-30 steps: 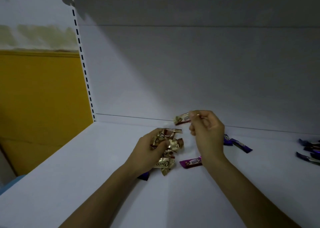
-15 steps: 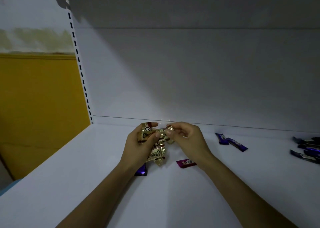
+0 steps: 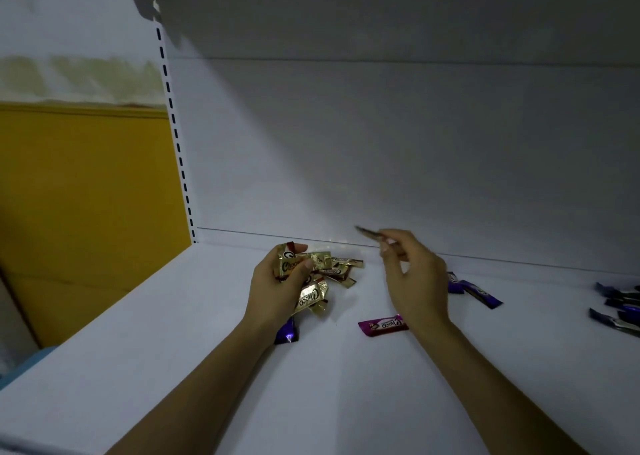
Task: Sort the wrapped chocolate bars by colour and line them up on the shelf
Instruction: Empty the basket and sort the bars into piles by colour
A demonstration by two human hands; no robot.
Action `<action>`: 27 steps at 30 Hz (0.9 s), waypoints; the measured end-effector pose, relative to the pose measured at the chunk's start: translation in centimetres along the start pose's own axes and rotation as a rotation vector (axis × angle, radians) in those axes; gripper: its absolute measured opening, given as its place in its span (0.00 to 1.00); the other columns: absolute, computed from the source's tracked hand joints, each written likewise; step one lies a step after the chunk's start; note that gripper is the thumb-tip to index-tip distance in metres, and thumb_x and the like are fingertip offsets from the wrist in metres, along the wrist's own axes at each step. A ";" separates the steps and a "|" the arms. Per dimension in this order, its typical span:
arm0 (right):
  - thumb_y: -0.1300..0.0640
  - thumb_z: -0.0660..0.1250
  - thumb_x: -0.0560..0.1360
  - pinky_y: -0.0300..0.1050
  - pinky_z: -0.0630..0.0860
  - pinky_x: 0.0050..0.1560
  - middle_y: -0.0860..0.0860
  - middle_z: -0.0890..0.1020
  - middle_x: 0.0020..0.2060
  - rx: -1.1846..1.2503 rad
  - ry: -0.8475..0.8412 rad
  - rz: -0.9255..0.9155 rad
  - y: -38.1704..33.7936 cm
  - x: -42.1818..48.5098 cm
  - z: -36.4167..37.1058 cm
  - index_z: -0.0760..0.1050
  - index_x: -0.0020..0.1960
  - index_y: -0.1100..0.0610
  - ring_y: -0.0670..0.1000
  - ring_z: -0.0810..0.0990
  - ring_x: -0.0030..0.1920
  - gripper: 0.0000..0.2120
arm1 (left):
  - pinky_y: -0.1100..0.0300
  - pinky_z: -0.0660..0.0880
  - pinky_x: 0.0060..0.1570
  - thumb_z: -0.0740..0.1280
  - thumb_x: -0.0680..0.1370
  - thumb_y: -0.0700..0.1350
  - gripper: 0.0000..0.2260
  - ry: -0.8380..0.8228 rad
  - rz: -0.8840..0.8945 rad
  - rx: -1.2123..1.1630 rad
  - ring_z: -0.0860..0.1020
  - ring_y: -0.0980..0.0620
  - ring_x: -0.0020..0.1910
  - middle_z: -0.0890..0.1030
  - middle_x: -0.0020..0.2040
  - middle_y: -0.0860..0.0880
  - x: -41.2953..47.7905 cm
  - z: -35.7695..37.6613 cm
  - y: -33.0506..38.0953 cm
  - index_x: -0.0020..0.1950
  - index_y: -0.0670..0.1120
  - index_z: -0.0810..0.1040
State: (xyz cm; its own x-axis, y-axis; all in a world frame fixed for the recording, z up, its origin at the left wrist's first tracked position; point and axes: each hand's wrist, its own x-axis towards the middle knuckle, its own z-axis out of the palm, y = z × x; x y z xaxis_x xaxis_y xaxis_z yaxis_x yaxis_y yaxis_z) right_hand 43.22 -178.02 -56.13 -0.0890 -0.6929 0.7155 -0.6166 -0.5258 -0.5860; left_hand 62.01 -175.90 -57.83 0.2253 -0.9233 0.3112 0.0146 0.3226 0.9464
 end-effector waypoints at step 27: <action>0.61 0.66 0.77 0.28 0.73 0.31 0.46 0.82 0.38 0.240 0.041 0.168 -0.2 -0.3 1.8 0.78 0.49 0.52 0.39 0.81 0.32 0.05 | 0.53 0.79 0.43 0.70 0.76 0.46 0.08 0.030 -0.061 -0.010 0.82 0.48 0.40 0.84 0.42 0.43 0.5 -0.2 -0.6 0.49 0.42 0.78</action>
State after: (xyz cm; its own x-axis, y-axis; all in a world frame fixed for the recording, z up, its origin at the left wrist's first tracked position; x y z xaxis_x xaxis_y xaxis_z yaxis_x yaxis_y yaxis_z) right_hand 44.78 -178.57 -56.88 -0.2084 -0.7622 0.6129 -0.3881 -0.5108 -0.7671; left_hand 62.34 -176.46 -58.23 0.2528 -0.9346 0.2503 0.0392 0.2684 0.9625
